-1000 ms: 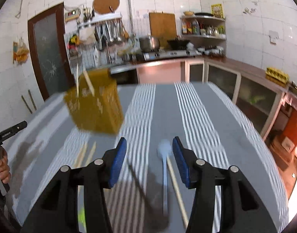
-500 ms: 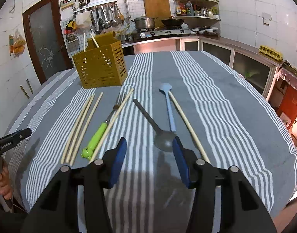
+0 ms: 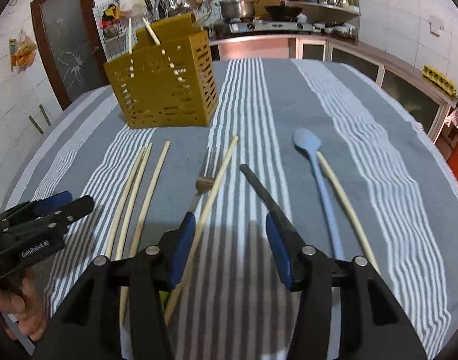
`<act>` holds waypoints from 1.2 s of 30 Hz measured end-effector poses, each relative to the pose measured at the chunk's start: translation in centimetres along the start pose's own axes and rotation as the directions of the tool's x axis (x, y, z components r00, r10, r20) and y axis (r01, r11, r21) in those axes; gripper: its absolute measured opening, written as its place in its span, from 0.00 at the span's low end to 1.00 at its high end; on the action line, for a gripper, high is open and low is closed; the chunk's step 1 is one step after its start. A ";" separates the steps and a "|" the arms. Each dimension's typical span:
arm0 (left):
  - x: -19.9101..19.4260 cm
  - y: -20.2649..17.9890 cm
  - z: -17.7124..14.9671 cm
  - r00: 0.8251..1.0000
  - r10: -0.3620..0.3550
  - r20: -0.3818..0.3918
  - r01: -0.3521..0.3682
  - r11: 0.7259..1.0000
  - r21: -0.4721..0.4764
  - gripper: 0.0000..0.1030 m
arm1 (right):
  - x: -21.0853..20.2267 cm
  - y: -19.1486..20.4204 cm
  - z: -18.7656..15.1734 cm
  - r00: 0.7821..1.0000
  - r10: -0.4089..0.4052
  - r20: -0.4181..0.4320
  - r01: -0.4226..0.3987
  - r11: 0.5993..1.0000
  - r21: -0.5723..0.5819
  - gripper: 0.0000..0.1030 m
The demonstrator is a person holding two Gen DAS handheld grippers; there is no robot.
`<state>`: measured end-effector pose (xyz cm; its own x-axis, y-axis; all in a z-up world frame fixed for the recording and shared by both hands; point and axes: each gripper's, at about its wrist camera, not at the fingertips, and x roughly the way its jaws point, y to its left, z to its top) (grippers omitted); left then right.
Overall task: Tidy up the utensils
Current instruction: 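Move both tools back down to the loose chopsticks on the cloth, then close the right tool on another wooden chopstick while the left tool grasps one too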
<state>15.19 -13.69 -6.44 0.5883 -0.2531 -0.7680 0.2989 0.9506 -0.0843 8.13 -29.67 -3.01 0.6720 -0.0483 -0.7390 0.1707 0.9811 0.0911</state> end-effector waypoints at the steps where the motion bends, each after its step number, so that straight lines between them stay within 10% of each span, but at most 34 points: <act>1: 0.4 -0.2 0.2 1.000 -0.001 -0.005 0.001 1.000 0.004 0.55 | 0.5 0.3 0.2 1.000 -0.010 -0.011 0.010 1.000 -0.014 0.47; 36: 6.8 -1.5 5.0 0.995 0.053 -0.088 -0.046 0.995 0.086 0.51 | 6.9 -1.0 5.9 0.996 0.002 -0.093 -0.007 0.998 -0.060 0.21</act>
<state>22.45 -17.73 -8.38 0.5351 -0.1854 -0.8242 0.3353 0.9421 0.0058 16.87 -32.12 -4.26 0.6021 -0.0289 -0.7979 0.1225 0.9909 0.0566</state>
